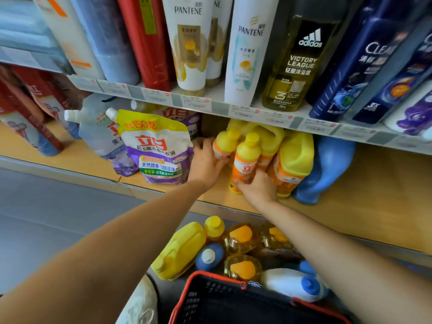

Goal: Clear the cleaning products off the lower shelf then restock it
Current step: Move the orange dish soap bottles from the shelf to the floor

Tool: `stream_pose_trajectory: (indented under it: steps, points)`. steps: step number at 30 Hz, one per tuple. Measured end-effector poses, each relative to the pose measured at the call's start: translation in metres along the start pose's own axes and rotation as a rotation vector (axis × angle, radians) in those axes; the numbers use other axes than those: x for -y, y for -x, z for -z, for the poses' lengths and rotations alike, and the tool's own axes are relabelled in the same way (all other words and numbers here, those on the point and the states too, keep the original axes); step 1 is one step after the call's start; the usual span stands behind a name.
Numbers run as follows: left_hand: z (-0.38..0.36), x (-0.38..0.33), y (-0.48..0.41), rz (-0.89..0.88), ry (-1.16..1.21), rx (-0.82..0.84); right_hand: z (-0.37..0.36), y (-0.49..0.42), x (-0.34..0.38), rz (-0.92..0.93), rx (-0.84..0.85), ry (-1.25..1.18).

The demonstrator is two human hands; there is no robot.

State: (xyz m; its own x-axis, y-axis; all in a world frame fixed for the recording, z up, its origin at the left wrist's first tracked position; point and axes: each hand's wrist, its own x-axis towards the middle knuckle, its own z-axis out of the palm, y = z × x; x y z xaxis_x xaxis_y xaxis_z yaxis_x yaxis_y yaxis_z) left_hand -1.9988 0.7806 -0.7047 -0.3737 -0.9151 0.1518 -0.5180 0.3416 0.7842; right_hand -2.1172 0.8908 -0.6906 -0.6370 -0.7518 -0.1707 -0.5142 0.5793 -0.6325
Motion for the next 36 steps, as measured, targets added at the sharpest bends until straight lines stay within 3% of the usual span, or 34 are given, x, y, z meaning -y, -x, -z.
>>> stream_pose_trajectory:
  steps: [5, 11, 16, 20, 25, 30, 36]
  points:
    - [0.009, 0.003, 0.028, -0.015, -0.035, 0.124, 0.024, 0.030, -0.009, 0.038, 0.134, 0.013]
    - [0.045, -0.006, 0.063, -0.035, -0.169, 0.165, 0.068, 0.065, -0.013, 0.211, 0.405, 0.071]
    - [0.095, -0.043, 0.085, -0.063, -0.201, 0.303, 0.101, 0.096, -0.011, 0.268, 0.483, 0.068]
    - [0.131, -0.091, 0.115, -0.110, -0.048, 0.468, 0.120, 0.133, -0.007, 0.296, 0.469, -0.068]
    - [0.138, -0.148, 0.159, -0.041, 0.369, 0.586, 0.125, 0.187, -0.008, 0.329, 0.446, -0.290]
    - [0.124, -0.174, 0.180, 0.029, 0.585, 0.449, 0.122, 0.205, -0.028, 0.196, 0.301, -0.609]
    - [0.120, -0.178, 0.168, -0.060, 0.678, 0.408, 0.114, 0.205, -0.050, 0.137, 0.304, -0.645]
